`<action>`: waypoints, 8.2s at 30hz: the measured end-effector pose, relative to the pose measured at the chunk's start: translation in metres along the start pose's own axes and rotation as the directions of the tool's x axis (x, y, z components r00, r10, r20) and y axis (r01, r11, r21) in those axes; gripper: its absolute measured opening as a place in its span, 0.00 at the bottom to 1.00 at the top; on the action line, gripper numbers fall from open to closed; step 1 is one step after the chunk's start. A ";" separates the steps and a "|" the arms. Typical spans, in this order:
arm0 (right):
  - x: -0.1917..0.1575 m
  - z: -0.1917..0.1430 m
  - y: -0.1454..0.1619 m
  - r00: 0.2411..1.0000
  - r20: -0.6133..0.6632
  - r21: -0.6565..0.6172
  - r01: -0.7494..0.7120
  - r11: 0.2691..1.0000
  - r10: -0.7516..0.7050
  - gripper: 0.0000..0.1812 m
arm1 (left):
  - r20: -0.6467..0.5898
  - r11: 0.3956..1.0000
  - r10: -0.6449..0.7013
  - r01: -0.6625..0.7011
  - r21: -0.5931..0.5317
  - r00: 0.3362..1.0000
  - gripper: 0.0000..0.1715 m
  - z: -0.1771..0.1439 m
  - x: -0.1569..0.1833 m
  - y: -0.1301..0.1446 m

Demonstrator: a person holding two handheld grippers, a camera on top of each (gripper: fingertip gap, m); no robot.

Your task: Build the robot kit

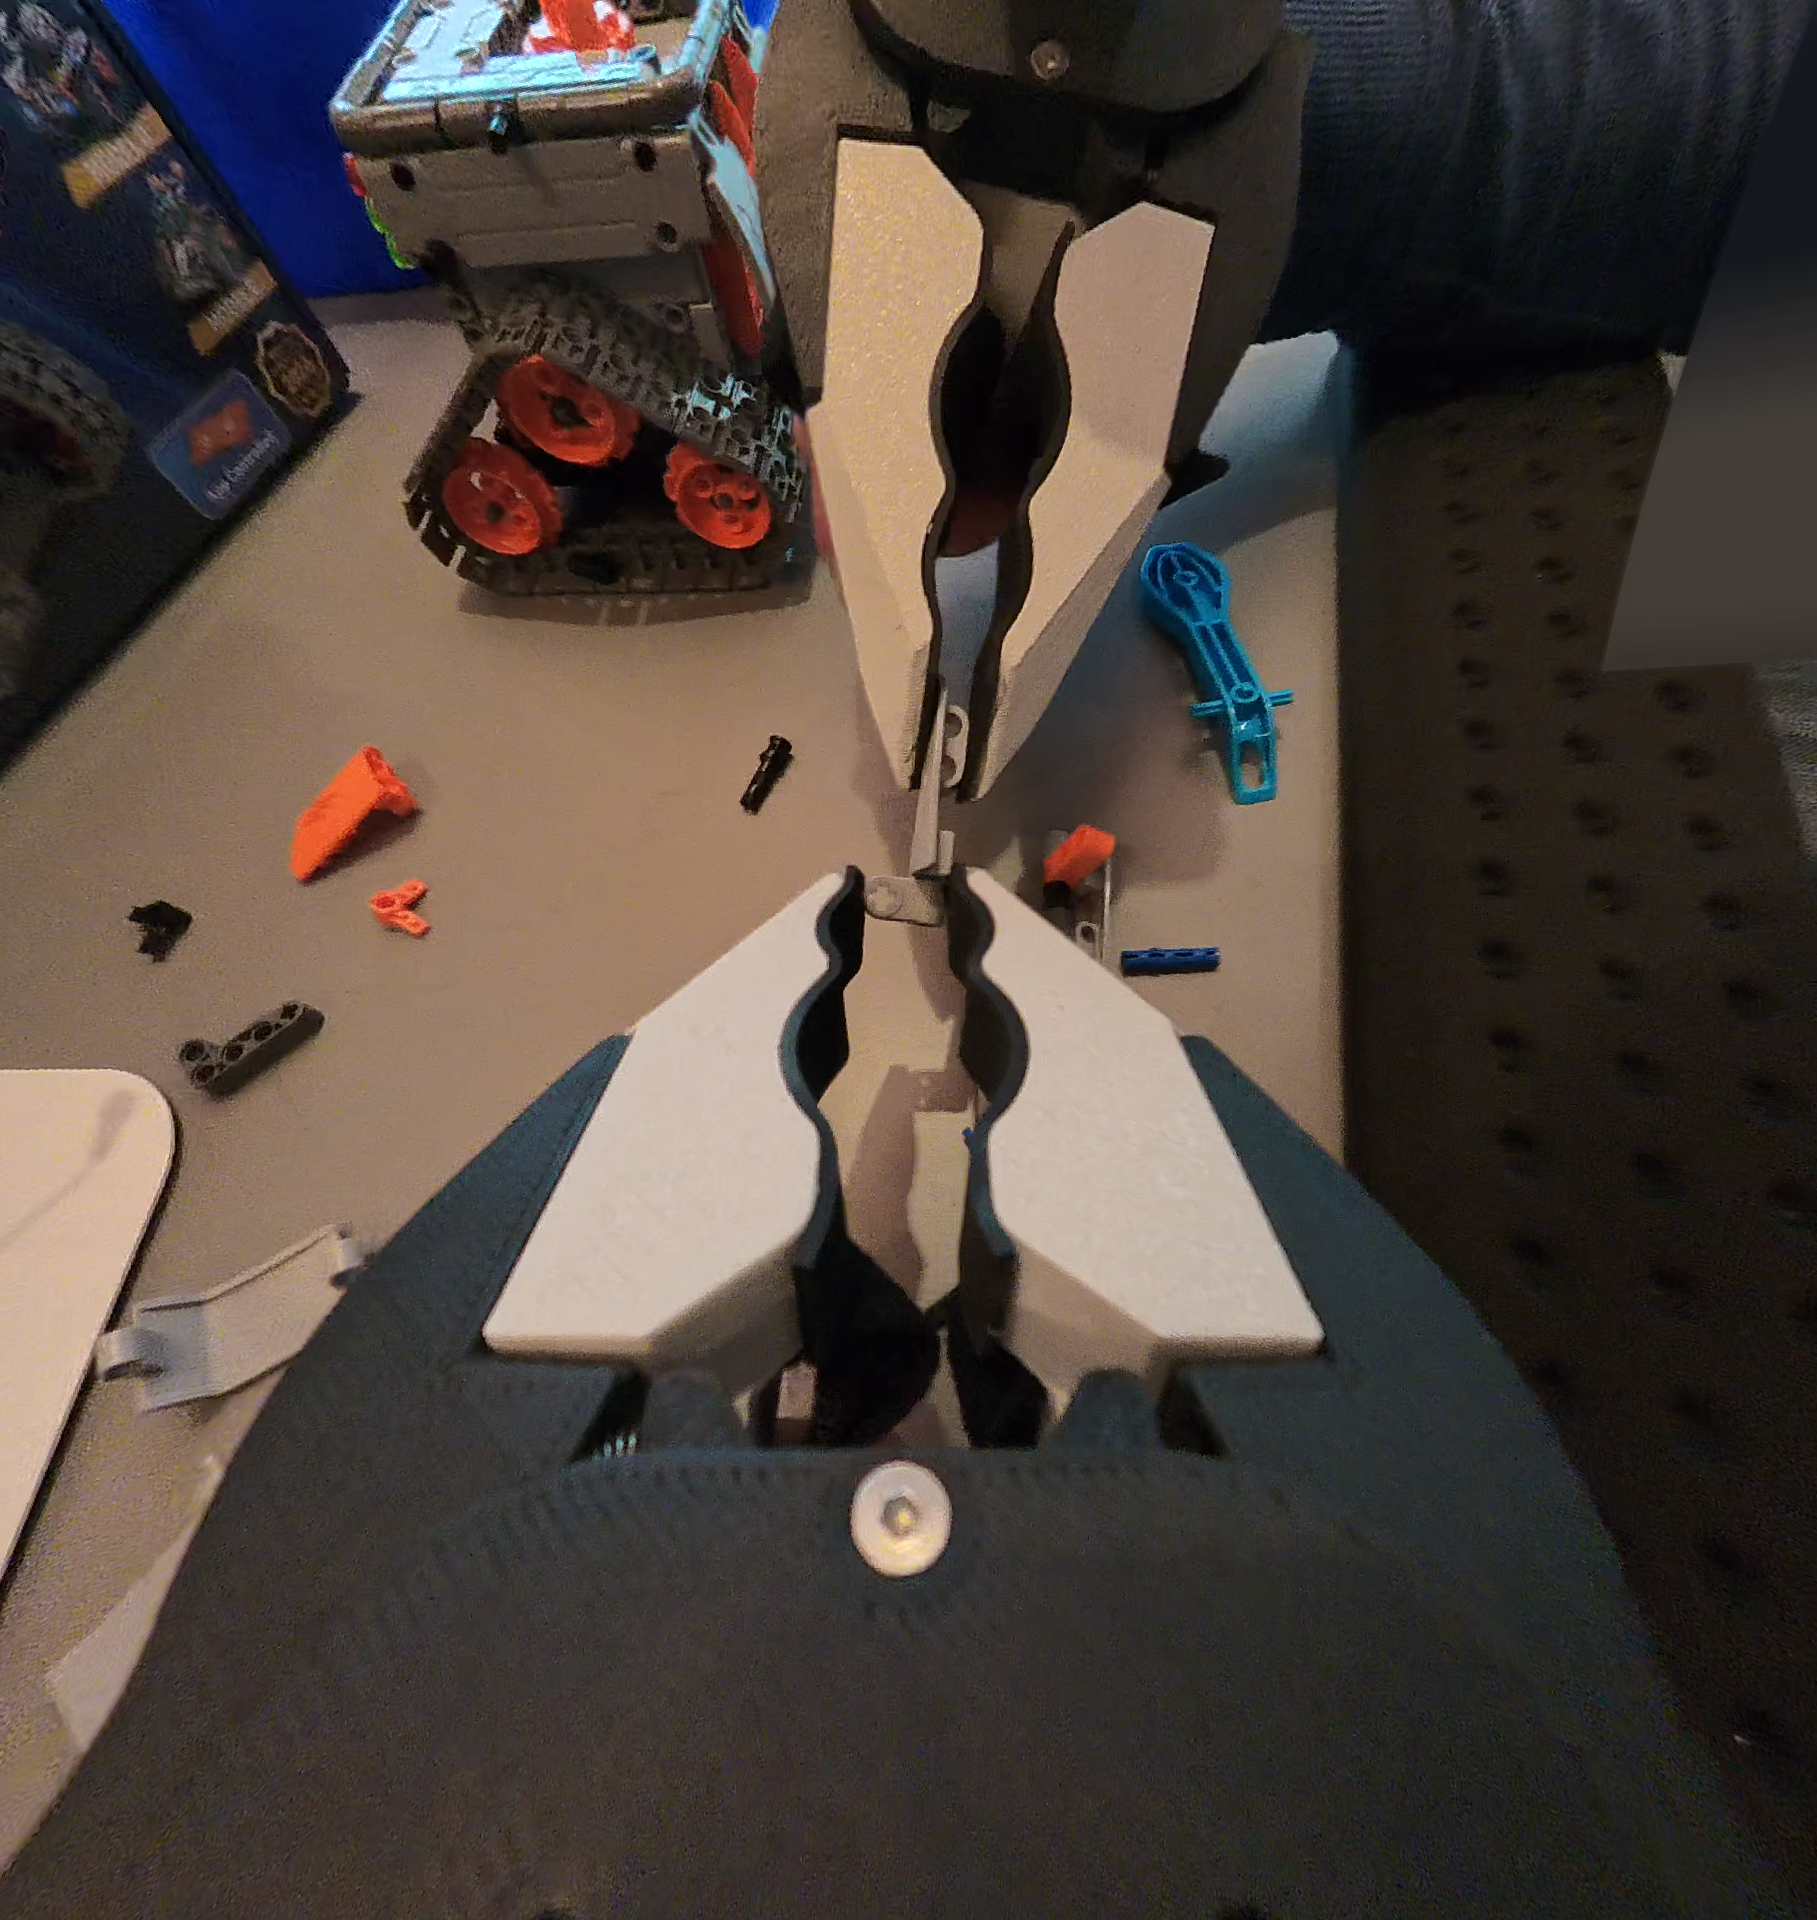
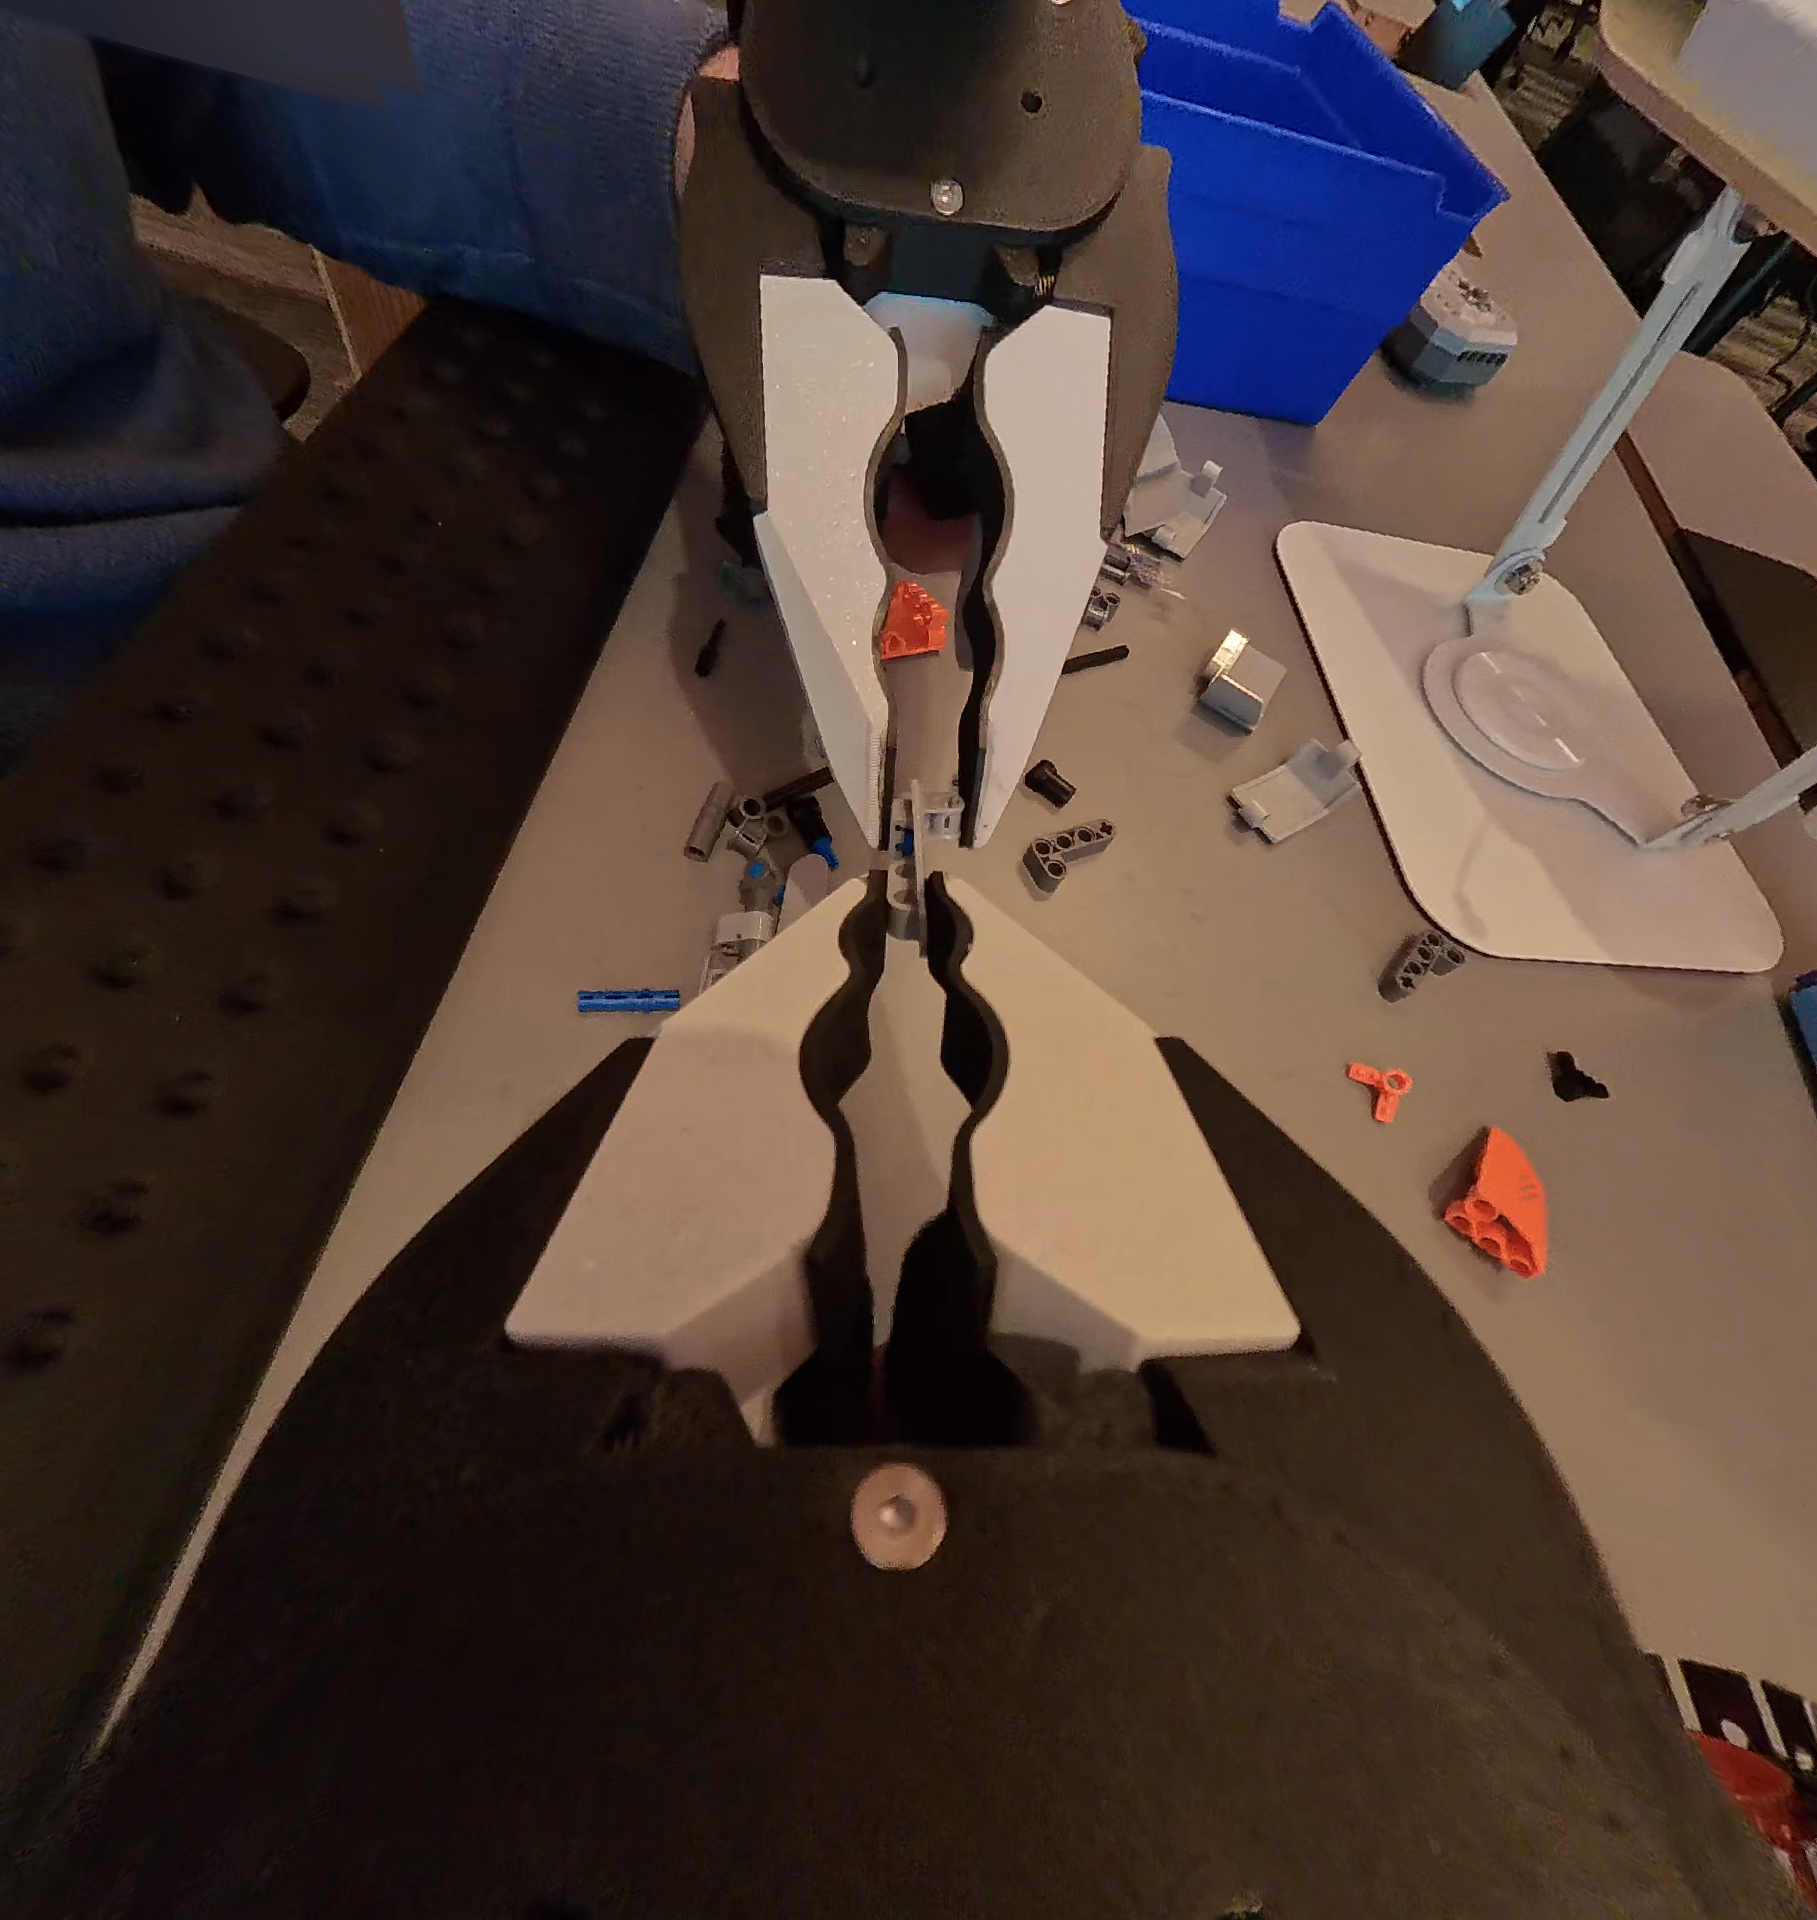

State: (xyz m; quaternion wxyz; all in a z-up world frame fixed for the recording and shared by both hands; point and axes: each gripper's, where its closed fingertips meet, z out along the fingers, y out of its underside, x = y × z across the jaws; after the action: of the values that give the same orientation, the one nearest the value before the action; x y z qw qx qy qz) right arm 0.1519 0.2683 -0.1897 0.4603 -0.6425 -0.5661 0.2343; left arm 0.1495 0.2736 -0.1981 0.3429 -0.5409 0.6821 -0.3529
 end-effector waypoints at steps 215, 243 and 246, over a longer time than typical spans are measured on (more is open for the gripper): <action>0.012 0.013 -0.089 0.990 0.058 0.159 0.116 0.980 -0.127 0.04 | 0.426 0.855 0.463 -0.519 0.018 0.778 0.12 -0.080 -0.023 -0.035; 0.024 0.016 -0.088 0.911 -0.168 -0.014 0.379 0.925 -0.376 0.06 | 0.477 0.781 0.537 -0.624 0.030 0.695 0.03 -0.089 -0.017 -0.043; 0.026 0.016 -0.088 0.889 -0.191 -0.044 0.416 0.908 -0.417 0.05 | 0.487 0.810 0.493 -0.585 0.045 0.721 0.04 -0.090 -0.024 -0.042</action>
State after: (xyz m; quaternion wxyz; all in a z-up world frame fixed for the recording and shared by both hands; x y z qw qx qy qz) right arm 0.1001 0.2928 -0.1164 0.5526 -0.5267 -0.6426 0.0651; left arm 0.0985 0.3001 -0.1135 0.6316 -0.3481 0.6726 -0.1661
